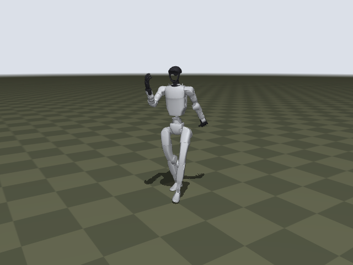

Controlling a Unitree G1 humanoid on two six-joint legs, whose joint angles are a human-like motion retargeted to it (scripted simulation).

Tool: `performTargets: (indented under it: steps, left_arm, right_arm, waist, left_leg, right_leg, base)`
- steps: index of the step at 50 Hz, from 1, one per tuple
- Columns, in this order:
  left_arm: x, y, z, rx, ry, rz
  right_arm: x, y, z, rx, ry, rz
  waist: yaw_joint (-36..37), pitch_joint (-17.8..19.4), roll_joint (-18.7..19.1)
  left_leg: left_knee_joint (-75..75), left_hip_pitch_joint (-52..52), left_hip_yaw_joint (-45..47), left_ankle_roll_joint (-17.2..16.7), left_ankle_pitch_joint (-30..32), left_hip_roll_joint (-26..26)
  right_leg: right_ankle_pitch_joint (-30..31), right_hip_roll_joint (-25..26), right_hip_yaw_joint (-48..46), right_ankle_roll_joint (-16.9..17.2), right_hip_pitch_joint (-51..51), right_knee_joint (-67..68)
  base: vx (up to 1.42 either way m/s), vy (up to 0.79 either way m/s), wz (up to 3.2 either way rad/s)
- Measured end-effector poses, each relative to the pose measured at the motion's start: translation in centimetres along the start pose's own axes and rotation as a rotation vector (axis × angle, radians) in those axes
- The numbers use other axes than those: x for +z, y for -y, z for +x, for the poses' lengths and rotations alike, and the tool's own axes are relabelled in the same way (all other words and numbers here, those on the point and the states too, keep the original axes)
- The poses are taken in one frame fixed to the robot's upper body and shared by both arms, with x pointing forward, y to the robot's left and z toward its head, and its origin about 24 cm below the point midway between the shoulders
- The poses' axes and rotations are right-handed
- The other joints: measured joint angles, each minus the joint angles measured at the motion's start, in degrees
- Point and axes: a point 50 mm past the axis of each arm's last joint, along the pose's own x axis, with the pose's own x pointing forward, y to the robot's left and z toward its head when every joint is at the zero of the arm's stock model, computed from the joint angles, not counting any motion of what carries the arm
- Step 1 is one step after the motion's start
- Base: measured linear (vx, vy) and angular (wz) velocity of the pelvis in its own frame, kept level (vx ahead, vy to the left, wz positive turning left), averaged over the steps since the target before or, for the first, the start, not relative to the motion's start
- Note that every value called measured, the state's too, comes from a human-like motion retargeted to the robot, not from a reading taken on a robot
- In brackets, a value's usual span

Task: Kungfu

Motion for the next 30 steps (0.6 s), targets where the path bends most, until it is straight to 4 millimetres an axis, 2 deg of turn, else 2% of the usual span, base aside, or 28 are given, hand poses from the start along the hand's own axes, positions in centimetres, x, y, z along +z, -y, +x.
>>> performTargets:
  steps: [5,8,10,12,13,15,16,18,20,22,23,25,27,29,30]
  left_arm:
    - [-1.8,1.8,0.8,0.005,-0.045,-0.113]
    - [-1.8,2.5,1.1,0.02,-0.011,-0.211]
    - [-1.4,2.4,1.1,0.068,0.044,-0.302]
    - [-0.7,1.3,0.6,0.15,0.111,-0.423]
    - [-0.3,0.4,0.3,0.195,0.14,-0.484]
    - [0.2,-1.6,-0.6,0.294,0.189,-0.597]
    - [0.3,-3.3,-1.5,0.358,0.217,-0.636]
    - [0.5,-6.7,-3.6,0.489,0.27,-0.699]
    - [1.8,-10.5,-6.6,0.61,0.349,-0.732]
    - [4.7,-14.6,-11.2,0.74,0.48,-0.711]
    - [6.2,-16.4,-13.7,0.803,0.556,-0.684]
    - [9.7,-19.4,-19.8,0.929,0.73,-0.587]
    - [14.0,-21.1,-27.1,1.056,0.917,-0.387]
    - [18.9,-20.5,-35.0,1.201,1.102,-0.104]
    - [21.0,-19.3,-39.0,1.286,1.189,0.051]
  right_arm:
    - [0.3,0.5,0.2,-0.002,-0.009,-0.021]
    - [0.1,1.0,-0.1,-0.006,-0.037,-0.042]
    - [-0.1,1.6,-0.5,-0.018,-0.057,-0.064]
    - [-0.4,2.6,-1.4,-0.038,-0.077,-0.107]
    - [-0.7,3.2,-2.1,-0.05,-0.094,-0.141]
    - [-1.4,4.9,-4.1,-0.096,-0.163,-0.223]
    - [-1.9,6.0,-5.8,-0.137,-0.221,-0.271]
    - [-3.4,8.1,-10.5,-0.24,-0.39,-0.368]
    - [-5.9,9.7,-16.8,-0.361,-0.664,-0.448]
    - [-8.1,10.9,-24.8,-0.554,-1.095,-0.51]
    - [-8.3,10.9,-29.6,-0.651,-1.349,-0.507]
    - [-6.3,9.1,-38.4,-0.778,-1.83,-0.421]
    - [-1.6,5.5,-46.1,-0.873,-2.296,-0.3]
    - [4.1,0.9,-51.6,-0.932,-2.662,-0.183]
    - [6.8,-1.7,-53.8,-0.946,-2.805,-0.13]
  waist:
    - [4.47,1.78,1.16]
    - [4.91,1.77,-0.05]
    - [5.05,1.18,-0.77]
    - [5.98,0.16,-1.8]
    - [6.54,-0.46,-2.84]
    - [7.04,-1.64,-4.55]
    - [7.21,-2.82,-4.86]
    - [7.04,-5.41,-5.91]
    - [6.77,-6.39,-6.54]
    - [5.03,-5.71,-3.49]
    - [3.68,-5.77,-1.79]
    - [1.43,-5.63,0.47]
    - [0.22,-5.36,1.01]
    - [-2.57,-4.21,1.81]
    - [-4.6,-3.31,2.22]
  left_leg:
    - [-16.42,-4.12,-2.08,-1.74,3.64,1.86]
    - [-22.68,-5.4,6.5,0.6,-1.57,2.22]
    - [-24.02,-5.3,13.77,0.38,-4.93,2.76]
    - [-21.64,-4.38,17.07,2.75,-5.8,2.88]
    - [-19.6,-4.25,16.04,5.79,-7.0,2.01]
    - [-19.06,-3.34,17.05,9.38,-2.37,1.08]
    - [-18.59,-3.85,17.16,9.18,0.89,2.73]
    - [-14.75,-6.04,15.76,9.49,3.61,6.15]
    - [-10.0,-7.24,14.69,8.79,1.81,9.33]
    - [-7.56,-5.3,10.9,8.37,-1.89,11.05]
    - [-7.0,-3.92,8.97,8.35,-3.89,11.38]
    - [-6.71,-1.03,6.04,8.37,-6.78,11.33]
    - [-7.75,2.91,4.62,9.29,-8.77,9.19]
    - [-10.24,8.34,1.51,10.39,-10.43,5.56]
    - [-11.45,11.08,-0.61,10.97,-11.17,3.58]
  right_leg:
    - [-1.95,3.4,1.96,2.14,4.98,-0.71]
    - [-2.1,2.6,1.5,4.86,7.27,-1.2]
    - [-1.34,2.24,0.64,7.27,8.39,-1.18]
    - [0.86,1.69,0.7,10.3,9.16,-0.71]
    - [2.37,0.83,0.86,12.16,9.42,-0.51]
    - [6.31,-0.17,0.25,16.27,10.78,-0.23]
    - [9.64,1.59,-0.72,16.52,10.18,0.0]
    - [17.66,4.26,-3.56,16.69,8.32,1.92]
    - [25.98,4.91,-5.09,16.69,5.84,6.95]
    - [32.51,7.27,-7.02,16.69,4.34,12.71]
    - [34.81,8.21,-8.92,16.69,3.51,15.52]
    - [31.68,8.02,-11.86,16.69,1.46,21.1]
    - [27.9,4.45,-13.49,16.69,-0.52,25.3]
    - [23.38,1.73,-13.73,16.69,-2.59,27.46]
    - [20.77,0.49,-13.93,16.69,-3.59,27.99]
  base:
    - [0.54,-0.19,-0.41]
    - [0.71,-0.17,0.06]
    - [0.85,-0.16,0.04]
    - [0.94,-0.14,-0.27]
    - [0.95,-0.13,-0.29]
    - [0.87,-0.21,-0.13]
    - [0.91,-0.45,-0.05]
    - [1.08,-0.59,-0.06]
    - [0.91,-0.39,-0.05]
    - [0.72,-0.12,0.66]
    - [0.73,-0.02,0.97]
    - [0.86,0.07,0.95]
    - [1.05,0.13,1.05]
    - [0.83,0.11,1.85]
    - [0.78,0.01,2.17]
